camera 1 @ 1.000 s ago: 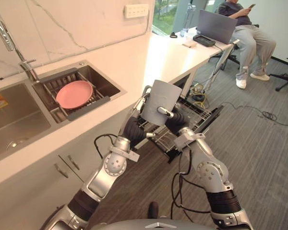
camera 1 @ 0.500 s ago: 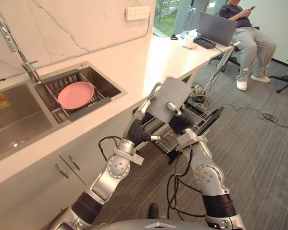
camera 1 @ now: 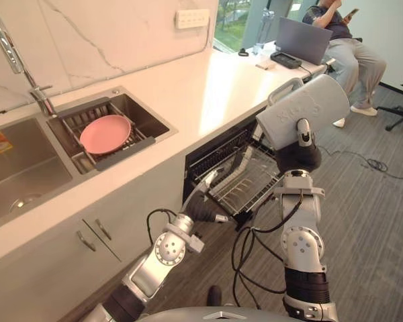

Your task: Walk over to the sink, pick up the cup, carry it to the dishwasher, place the cup inside the dishwasher, then close the dishwasher door

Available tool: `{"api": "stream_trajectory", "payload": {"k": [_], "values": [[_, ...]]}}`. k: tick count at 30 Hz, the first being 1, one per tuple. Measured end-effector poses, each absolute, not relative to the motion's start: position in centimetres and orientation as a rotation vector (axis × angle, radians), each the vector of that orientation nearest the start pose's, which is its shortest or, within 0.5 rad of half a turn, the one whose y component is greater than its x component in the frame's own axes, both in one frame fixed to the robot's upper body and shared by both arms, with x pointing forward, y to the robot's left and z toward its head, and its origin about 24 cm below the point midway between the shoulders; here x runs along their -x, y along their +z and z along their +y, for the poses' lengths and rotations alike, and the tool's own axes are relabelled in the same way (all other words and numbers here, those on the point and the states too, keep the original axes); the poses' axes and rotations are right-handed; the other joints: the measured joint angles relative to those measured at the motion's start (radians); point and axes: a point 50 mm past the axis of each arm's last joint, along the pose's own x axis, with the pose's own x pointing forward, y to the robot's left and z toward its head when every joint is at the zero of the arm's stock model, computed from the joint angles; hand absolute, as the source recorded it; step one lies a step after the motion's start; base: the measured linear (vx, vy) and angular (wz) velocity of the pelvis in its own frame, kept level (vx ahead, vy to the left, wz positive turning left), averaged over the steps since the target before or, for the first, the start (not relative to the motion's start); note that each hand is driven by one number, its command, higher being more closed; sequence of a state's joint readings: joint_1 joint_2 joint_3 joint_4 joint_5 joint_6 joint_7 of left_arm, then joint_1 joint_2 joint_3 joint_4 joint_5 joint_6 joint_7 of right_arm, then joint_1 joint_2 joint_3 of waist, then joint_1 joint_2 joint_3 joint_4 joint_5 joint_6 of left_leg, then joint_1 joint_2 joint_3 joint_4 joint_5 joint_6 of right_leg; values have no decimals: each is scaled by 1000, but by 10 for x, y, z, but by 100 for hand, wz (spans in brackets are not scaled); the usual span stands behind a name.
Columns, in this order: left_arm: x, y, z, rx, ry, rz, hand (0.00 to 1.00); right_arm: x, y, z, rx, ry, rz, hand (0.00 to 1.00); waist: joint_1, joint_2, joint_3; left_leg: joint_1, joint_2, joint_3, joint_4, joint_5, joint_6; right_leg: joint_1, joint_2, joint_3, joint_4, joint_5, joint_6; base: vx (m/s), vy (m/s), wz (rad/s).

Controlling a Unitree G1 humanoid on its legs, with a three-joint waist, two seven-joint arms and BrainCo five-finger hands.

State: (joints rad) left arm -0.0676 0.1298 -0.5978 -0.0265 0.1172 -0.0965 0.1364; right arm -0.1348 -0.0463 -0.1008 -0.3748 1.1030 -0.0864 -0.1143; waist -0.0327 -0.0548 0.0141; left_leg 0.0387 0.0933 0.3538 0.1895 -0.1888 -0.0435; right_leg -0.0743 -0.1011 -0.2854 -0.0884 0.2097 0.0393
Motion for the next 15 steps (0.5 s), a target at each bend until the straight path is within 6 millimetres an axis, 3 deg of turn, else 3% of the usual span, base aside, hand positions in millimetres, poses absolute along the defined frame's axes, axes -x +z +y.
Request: {"api": "stream_trajectory", "payload": {"k": [4, 6, 8, 10, 13, 15], "values": [[-226, 44, 29, -118, -551, -54, 0, -251, 158, -188, -1063, 39, -530, 100, 0, -2, 2, 2, -1, 1, -1, -1, 1, 3, -3, -2, 0, -13, 10, 0, 0, 0], [-223, 19, 27, -112, -597, 93, 0, -251, 158, -189, -1058, 36, -535, 100, -1, -2, 3, 2, -1, 1, -3, -1, 1, 2, -2, -3, 0, -15, 10, 0, 0, 0], [-210, -21, 29, -89, -640, 339, 0, -250, 158, -190, -1043, 45, -546, 100, -5, 0, 5, 1, 0, 2, -8, -1, 0, -1, 0, -2, 0, -17, 10, 15, 2, -1], [-197, -47, 34, -38, -645, 512, 0, -249, 157, -193, -1013, 42, -557, 100, -4, -1, 6, 1, 0, 3, -16, 0, -1, -6, 1, -1, 0, -18, 10, 36, 7, -2], [-177, -78, 46, -10, -626, 691, 0, -248, 154, -200, -986, 11, -572, 100, -4, -1, 6, 1, -1, 3, -17, 0, -2, -15, 1, 0, 0, -12, 5, 69, 20, 0], [-171, -84, 50, 0, -616, 723, 0, -249, 149, -206, -963, -26, -568, 100, -3, -1, 6, 0, -1, 3, -18, 0, -2, -17, 2, 1, 3, -10, 4, 58, 22, 1]]}}
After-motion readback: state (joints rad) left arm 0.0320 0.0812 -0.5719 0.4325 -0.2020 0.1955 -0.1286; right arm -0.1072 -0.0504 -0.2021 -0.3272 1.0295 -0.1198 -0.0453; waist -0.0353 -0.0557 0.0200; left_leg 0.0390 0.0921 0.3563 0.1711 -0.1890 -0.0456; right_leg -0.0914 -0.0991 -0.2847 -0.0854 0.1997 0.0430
